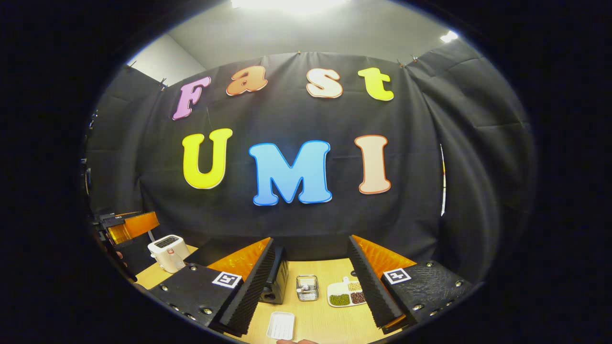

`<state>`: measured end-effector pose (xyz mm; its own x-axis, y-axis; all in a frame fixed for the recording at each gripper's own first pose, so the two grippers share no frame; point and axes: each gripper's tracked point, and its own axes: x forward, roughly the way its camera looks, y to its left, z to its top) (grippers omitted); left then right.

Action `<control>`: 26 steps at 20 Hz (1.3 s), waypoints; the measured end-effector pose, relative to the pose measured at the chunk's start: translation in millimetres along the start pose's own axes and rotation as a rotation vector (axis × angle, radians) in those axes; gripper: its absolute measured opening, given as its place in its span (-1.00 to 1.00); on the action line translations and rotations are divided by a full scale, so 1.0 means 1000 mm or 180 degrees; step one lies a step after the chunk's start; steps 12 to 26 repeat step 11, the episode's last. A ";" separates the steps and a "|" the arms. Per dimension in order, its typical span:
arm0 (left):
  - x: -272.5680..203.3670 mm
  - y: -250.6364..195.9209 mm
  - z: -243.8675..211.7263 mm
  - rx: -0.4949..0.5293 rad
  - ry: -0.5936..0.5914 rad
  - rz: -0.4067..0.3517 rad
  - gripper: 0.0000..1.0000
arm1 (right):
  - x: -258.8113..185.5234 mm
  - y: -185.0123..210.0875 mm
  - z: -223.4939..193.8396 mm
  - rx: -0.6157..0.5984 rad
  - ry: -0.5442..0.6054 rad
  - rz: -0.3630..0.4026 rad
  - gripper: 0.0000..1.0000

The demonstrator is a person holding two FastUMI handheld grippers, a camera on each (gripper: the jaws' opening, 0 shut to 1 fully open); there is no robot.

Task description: Open the electric oven with the left hand, put the food in, and close the electric oven.

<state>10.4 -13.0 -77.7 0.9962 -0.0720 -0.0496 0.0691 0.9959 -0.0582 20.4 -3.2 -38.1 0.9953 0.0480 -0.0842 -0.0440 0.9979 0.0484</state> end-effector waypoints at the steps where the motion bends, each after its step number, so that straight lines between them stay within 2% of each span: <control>1: -0.007 0.000 0.011 0.0049 -0.0075 0.0048 0.97 | -0.002 0.000 0.009 -0.0021 -0.0046 0.0022 0.85; 4: -0.021 -0.012 0.027 0.0029 -0.0216 0.0065 0.90 | -0.009 0.006 0.028 0.0016 -0.0181 0.0165 0.84; 11: -0.035 0.000 0.014 0.0045 -0.0119 0.0333 0.96 | -0.004 -0.001 0.016 0.0032 -0.0131 0.0354 0.85; 26: -0.035 0.000 0.014 0.0045 -0.0119 0.0333 0.96 | -0.004 -0.001 0.016 0.0032 -0.0131 0.0354 0.85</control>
